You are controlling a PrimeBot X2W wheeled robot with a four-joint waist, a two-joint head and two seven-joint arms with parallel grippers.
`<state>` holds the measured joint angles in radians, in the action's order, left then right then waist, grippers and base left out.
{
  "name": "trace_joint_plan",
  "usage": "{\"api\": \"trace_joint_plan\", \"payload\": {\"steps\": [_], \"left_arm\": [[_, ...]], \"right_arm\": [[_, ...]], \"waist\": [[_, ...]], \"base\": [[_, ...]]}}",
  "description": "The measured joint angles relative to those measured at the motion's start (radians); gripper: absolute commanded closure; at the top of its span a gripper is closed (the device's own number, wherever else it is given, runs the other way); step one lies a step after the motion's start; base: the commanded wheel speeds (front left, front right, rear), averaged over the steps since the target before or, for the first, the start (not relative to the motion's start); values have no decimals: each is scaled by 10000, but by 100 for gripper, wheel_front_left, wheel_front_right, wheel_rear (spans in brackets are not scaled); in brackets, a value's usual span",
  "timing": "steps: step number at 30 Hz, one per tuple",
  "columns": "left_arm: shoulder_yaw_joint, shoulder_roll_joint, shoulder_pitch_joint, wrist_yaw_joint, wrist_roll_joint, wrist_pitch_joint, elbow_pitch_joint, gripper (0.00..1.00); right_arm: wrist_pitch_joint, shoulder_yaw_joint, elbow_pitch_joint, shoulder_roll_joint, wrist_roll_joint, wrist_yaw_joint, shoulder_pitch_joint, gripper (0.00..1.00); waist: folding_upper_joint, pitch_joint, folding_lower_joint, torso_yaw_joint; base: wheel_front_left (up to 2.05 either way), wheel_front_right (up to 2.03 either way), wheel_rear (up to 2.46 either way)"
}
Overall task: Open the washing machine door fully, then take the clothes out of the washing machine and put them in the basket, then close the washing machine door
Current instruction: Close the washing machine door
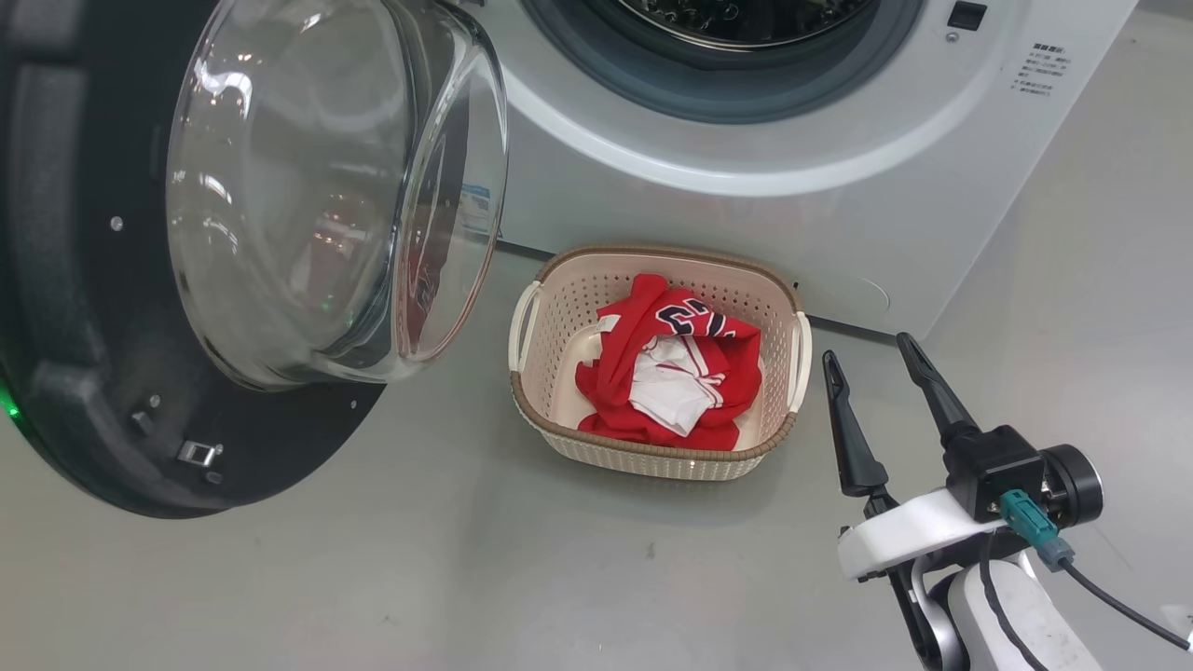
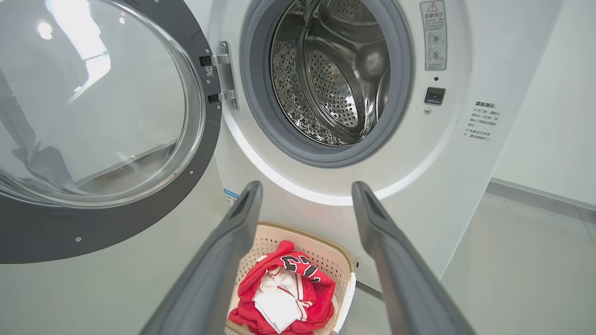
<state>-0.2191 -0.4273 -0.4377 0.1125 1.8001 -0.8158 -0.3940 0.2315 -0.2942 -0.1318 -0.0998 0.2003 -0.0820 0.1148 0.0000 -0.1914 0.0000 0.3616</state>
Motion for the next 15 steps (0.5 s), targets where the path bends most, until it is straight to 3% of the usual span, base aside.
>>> {"api": "trace_joint_plan", "payload": {"steps": [15], "left_arm": [[171,351,749,77,512,-1081,1361,100]], "right_arm": [[33,-88,2,88,13,0,1,0]], "waist": [[0,48,0,-501]], "base": [[0,0,0]]}}
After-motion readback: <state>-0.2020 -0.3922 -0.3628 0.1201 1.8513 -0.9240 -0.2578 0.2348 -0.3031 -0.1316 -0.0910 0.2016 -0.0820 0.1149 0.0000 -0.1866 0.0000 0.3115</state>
